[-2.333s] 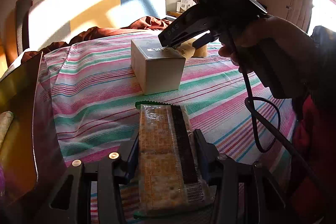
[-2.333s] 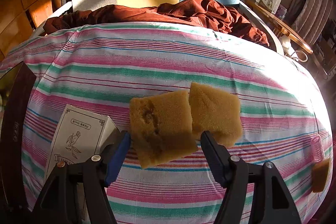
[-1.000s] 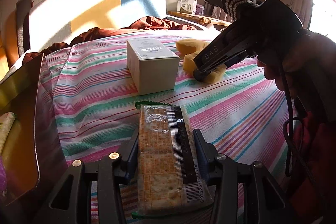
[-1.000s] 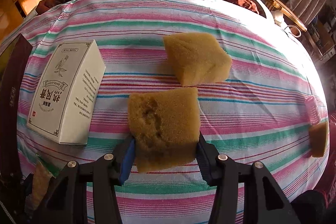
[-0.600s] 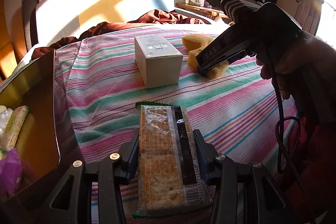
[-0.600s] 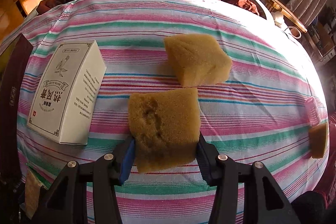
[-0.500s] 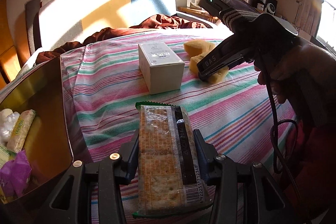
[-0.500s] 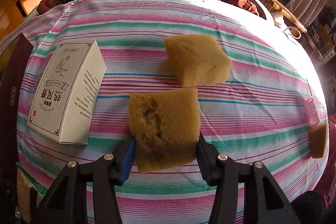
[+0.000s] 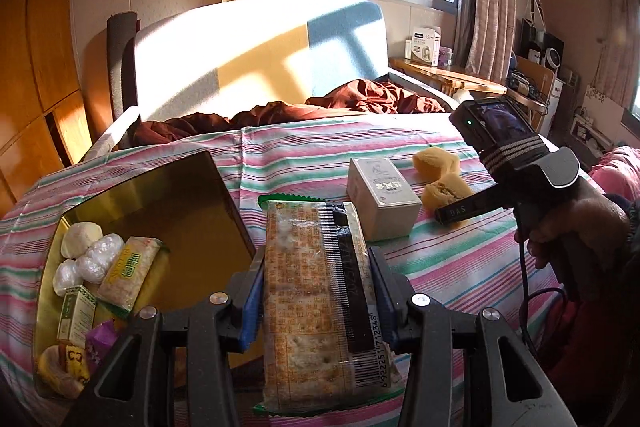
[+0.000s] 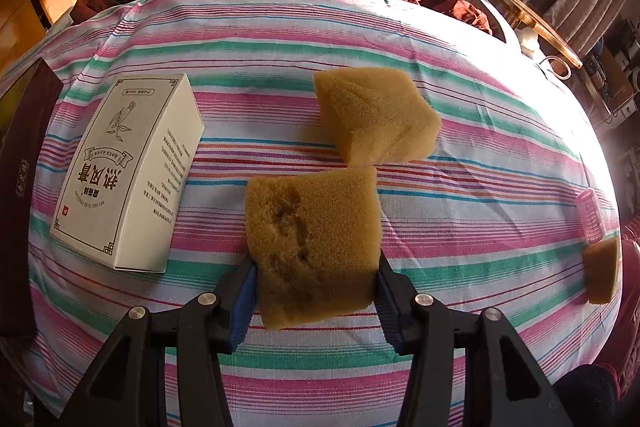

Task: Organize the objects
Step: 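Carry the cracker packet into the gold tray and open the left gripper while the right holds the sponge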

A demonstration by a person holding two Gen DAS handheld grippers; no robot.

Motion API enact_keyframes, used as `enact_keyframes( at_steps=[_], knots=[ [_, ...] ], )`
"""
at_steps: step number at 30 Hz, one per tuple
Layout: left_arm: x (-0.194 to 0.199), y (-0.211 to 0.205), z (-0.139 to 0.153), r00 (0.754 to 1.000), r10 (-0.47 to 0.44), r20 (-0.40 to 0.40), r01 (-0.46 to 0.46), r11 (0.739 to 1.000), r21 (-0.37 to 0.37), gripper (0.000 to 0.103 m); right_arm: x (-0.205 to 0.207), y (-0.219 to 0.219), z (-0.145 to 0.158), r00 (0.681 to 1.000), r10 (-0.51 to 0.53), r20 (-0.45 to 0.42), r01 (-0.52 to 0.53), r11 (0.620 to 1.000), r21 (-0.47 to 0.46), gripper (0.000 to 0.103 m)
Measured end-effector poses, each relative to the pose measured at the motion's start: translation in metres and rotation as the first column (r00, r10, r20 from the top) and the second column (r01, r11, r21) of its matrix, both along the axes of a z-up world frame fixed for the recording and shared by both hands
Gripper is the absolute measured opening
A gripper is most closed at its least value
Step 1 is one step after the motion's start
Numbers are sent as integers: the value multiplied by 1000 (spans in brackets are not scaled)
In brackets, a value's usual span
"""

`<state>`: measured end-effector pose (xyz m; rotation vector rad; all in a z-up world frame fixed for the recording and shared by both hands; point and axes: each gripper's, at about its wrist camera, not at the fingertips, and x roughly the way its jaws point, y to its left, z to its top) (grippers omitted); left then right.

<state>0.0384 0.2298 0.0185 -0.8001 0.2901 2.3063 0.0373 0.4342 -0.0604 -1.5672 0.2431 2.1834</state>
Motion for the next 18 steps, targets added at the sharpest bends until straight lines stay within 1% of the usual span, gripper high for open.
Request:
enact_keyframes(
  at_steps=[4,10,14,18],
  knots=[
    [-19,-26,3,995,95,-6,-95,995,-13,47,-1,-3,0,1000,7,5,-7,1000,16,52],
    [-42,-63,-2,976,216,-6,-216,976,-39,47,0,-7,1,1000,10,7,-10,1000,27,52],
    [-55,-83,-9,961,276,8,-275,960,-49,47,0,-6,1,1000,12,8,-12,999,31,52],
    [-65,-99,-17,949,314,31,-312,949,-56,47,-2,-5,-1,1000,15,11,-15,999,35,52]
  ],
)
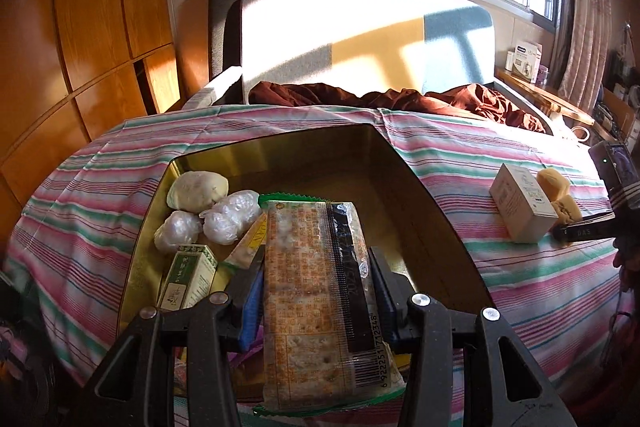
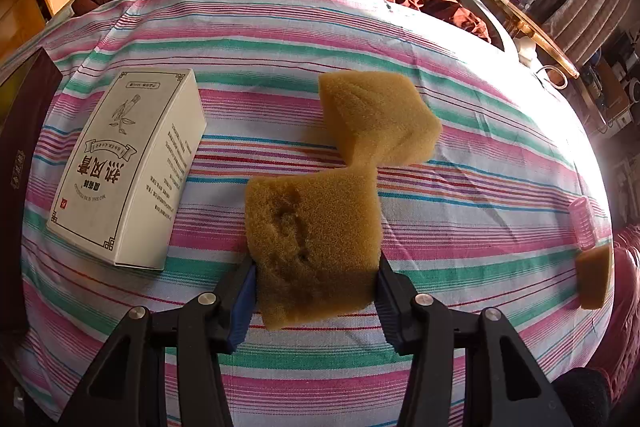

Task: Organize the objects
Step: 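Carry the cracker packet into the gold tray and open the left gripper while the right holds the sponge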

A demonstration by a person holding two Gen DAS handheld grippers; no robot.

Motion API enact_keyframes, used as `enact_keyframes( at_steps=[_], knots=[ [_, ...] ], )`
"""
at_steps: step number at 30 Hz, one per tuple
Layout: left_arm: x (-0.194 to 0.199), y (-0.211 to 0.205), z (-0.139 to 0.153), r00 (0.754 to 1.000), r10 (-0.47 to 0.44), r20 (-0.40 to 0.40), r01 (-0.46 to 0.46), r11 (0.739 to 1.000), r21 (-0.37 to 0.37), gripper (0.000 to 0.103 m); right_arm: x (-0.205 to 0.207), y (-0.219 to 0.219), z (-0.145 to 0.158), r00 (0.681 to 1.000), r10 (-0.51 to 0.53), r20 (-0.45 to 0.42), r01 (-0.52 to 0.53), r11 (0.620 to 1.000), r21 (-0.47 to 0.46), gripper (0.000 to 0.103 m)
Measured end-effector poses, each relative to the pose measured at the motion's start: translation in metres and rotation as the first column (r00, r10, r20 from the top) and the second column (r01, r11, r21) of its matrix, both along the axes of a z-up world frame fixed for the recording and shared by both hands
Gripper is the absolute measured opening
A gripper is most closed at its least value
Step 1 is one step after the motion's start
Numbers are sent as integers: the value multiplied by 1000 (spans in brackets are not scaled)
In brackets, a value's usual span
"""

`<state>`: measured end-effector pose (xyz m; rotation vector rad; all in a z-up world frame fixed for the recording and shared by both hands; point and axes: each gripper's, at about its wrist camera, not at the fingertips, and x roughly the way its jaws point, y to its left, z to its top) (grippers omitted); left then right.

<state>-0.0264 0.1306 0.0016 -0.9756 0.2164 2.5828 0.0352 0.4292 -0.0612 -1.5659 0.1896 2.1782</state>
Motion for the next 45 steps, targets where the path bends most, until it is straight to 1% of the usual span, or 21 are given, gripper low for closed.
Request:
enact_keyframes(
  at_steps=[3,5,8,11,15,19,25,29,30,31,33,37,39,42,43,45],
  knots=[
    [-10,-16,-6,999,30,40,-32,999,29,47,0,-1,0,1000,1,1,-1,1000,2,52],
    [-20,-34,-9,995,61,83,-67,995,79,47,-1,-1,-1,1000,3,2,-3,1000,6,52],
    [-34,-64,-10,982,115,152,-140,977,164,47,-2,0,-1,1000,5,4,-5,1000,10,52],
    [-43,-88,-10,973,152,175,-186,963,197,47,-2,-1,-1,1000,9,6,-9,1000,16,52],
    [-50,-97,-11,968,158,195,-200,955,218,47,-3,0,-1,1000,11,7,-11,1000,18,52],
    [-61,-89,-18,958,128,256,-194,948,251,47,-3,0,-1,1000,12,8,-12,1000,17,52],
    [-82,-59,-17,962,94,257,-160,955,250,47,-4,-1,-1,1000,12,8,-12,1000,16,52],
    [-96,-43,-23,959,111,259,-167,964,206,48,-5,-1,-1,1000,11,8,-12,1000,14,52],
    [-98,-41,-25,958,123,259,-174,967,185,51,-5,-1,-1,1000,12,8,-12,1000,13,52],
    [-100,-40,-26,956,134,261,-182,969,168,58,-5,-1,-1,1000,11,7,-11,1000,11,52],
    [-97,-42,-27,954,142,263,-191,967,170,64,-5,0,-2,1000,9,6,-9,1000,8,52],
    [-82,-51,-25,961,147,235,-189,967,169,65,-4,1,0,1000,-1,-6,1,1000,6,52],
    [-69,-56,-21,967,152,205,-186,970,155,65,-2,2,5,999,-16,-28,16,1000,15,52],
    [-52,-62,-17,973,152,174,-178,974,141,65,3,5,16,996,-41,-83,42,999,12,52],
    [-47,-65,-17,974,152,168,-176,975,138,65,5,6,20,993,-48,-105,49,999,11,52],
    [-38,-69,-16,976,147,161,-170,976,135,65,10,5,34,983,-51,-176,52,999,-4,52]
  ],
)
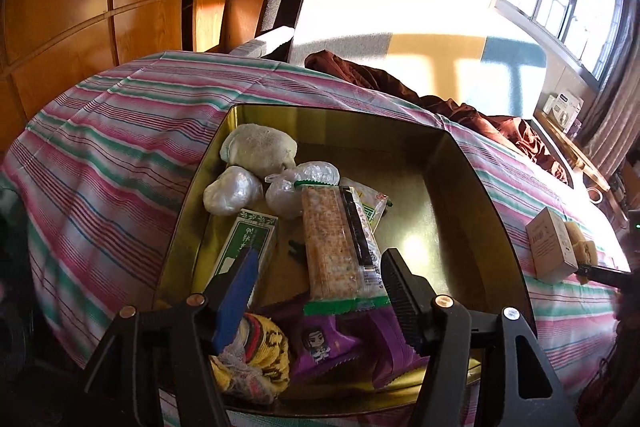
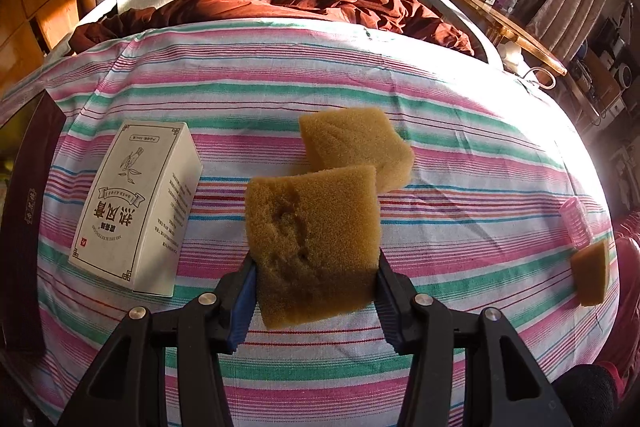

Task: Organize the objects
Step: 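Carry the cracker packet into the gold tray and open the left gripper while the right holds the sponge, then lower the yellow sponge into the gold tray and open the right gripper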

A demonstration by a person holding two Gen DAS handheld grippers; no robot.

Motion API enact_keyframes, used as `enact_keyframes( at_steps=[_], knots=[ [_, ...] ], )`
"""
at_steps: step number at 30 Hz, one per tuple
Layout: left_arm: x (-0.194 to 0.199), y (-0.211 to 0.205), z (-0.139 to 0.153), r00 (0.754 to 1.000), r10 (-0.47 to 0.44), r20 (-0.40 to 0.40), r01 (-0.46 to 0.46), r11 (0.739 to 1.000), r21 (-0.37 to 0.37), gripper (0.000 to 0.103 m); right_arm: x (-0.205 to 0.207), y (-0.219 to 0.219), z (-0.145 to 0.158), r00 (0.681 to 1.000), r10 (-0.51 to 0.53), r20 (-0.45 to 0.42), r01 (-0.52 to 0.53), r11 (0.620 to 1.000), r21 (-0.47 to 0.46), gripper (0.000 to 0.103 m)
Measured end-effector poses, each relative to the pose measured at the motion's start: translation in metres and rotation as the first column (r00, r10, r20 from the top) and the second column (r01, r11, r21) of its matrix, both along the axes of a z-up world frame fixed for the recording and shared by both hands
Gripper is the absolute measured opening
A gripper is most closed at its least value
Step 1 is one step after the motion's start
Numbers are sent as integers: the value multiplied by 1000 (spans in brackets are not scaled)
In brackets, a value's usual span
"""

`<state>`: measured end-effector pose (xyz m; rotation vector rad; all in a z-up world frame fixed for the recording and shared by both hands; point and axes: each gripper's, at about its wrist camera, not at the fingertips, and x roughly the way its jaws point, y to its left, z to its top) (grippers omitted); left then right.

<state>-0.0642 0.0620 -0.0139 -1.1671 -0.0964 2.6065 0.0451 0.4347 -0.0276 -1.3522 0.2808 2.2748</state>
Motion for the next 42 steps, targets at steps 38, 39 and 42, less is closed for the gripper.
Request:
enact_keyframes(
  at_steps=[38,39,42],
  knots=[
    [32,-35,18,994,10,-108,-16,998,-57,77,-84,-264,15,841,526,-124,-536,842,-61,83],
    [32,-34,18,994,8,-108,-15,998,-57,77,-81,-260,18,843,520,-137,-531,845,-59,83],
    [34,-31,20,994,0,-112,-7,998,-61,77,-69,-242,33,854,485,-187,-501,864,-47,83]
  ],
)
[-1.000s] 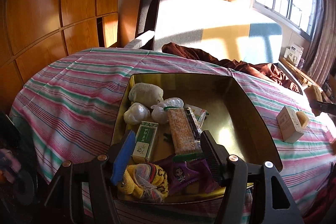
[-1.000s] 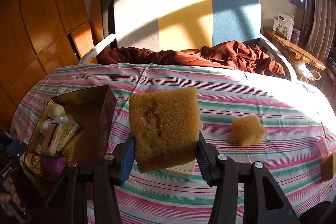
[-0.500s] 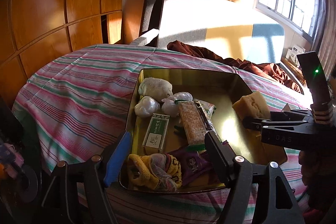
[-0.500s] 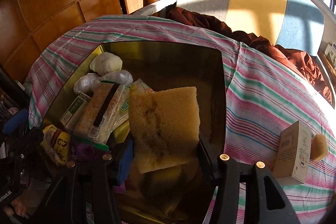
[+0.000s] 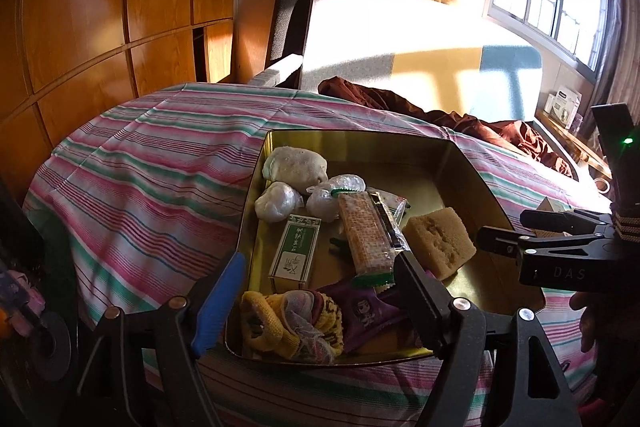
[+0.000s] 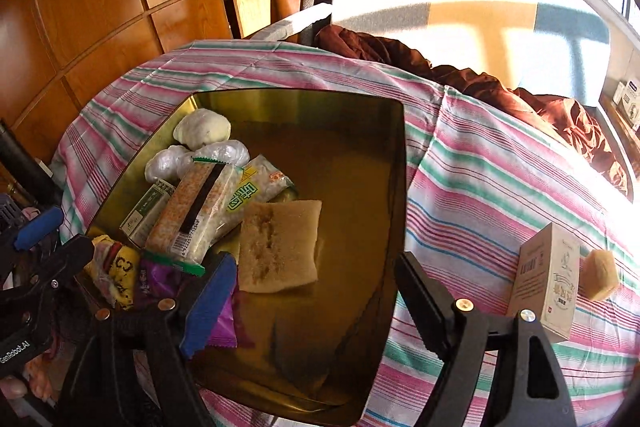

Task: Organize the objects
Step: 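Lower the yellow sponge into the gold tray and open the right gripper, then grasp the white printed box with the left gripper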

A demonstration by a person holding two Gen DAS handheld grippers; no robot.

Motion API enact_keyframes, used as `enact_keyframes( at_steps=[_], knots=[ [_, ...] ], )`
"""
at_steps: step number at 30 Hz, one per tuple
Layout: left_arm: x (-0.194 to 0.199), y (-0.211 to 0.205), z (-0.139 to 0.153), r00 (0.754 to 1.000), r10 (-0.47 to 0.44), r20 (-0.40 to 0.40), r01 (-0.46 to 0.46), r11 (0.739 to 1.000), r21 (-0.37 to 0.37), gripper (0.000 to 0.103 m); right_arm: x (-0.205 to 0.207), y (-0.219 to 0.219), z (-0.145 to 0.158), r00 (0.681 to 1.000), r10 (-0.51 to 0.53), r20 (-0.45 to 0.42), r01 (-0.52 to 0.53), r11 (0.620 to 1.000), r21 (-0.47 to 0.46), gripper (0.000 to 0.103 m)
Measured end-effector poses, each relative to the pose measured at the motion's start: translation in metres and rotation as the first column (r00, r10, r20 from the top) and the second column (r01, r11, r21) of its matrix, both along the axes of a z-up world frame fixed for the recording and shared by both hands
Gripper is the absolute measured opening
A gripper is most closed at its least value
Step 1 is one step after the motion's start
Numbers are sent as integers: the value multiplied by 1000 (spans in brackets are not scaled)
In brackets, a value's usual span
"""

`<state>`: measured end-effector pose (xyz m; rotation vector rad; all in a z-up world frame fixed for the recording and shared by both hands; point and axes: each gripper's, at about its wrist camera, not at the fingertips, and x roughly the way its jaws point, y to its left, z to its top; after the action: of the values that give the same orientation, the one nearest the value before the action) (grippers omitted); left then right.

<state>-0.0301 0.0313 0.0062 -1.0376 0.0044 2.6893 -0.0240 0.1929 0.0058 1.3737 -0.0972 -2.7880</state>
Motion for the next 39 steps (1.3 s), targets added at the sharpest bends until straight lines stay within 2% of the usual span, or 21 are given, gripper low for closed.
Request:
enact_keyframes(
  at_steps=[5,7,13,17,21,23,25,27,29,35,39],
  knots=[
    [0,9,3,1000,-20,-5,20,1000,-13,78,16,51,21,993,-111,-50,110,994,-24,83],
    [1,14,4,999,-33,-5,33,999,-19,82,21,75,25,986,-157,-55,156,987,-24,83],
    [3,33,10,997,-78,-17,77,996,-40,83,42,160,28,942,-331,-44,331,943,-18,84],
    [3,49,14,994,-111,-19,110,993,-53,84,62,227,24,869,-494,-31,493,870,-20,84],
    [5,75,19,985,-169,-25,167,983,-74,84,87,289,7,758,-652,-8,652,758,-31,84],
    [7,90,22,978,-205,-30,202,976,-80,84,103,315,-8,687,-726,33,725,682,-90,84],
    [10,108,26,970,-239,-30,236,968,-81,86,113,334,-20,629,-768,119,776,609,-165,84],
    [11,127,28,961,-277,-22,275,959,-73,86,120,342,-23,603,-786,139,794,572,-209,84],
    [14,148,29,947,-320,-12,318,946,-65,86,122,343,-25,600,-786,147,795,567,-216,84],
    [18,216,28,898,-438,35,439,898,-36,88,118,338,-27,639,-751,167,765,597,-241,84],
    [16,258,22,877,-478,59,480,876,-47,88,121,342,-29,628,-757,183,773,579,-259,84]
  ],
)
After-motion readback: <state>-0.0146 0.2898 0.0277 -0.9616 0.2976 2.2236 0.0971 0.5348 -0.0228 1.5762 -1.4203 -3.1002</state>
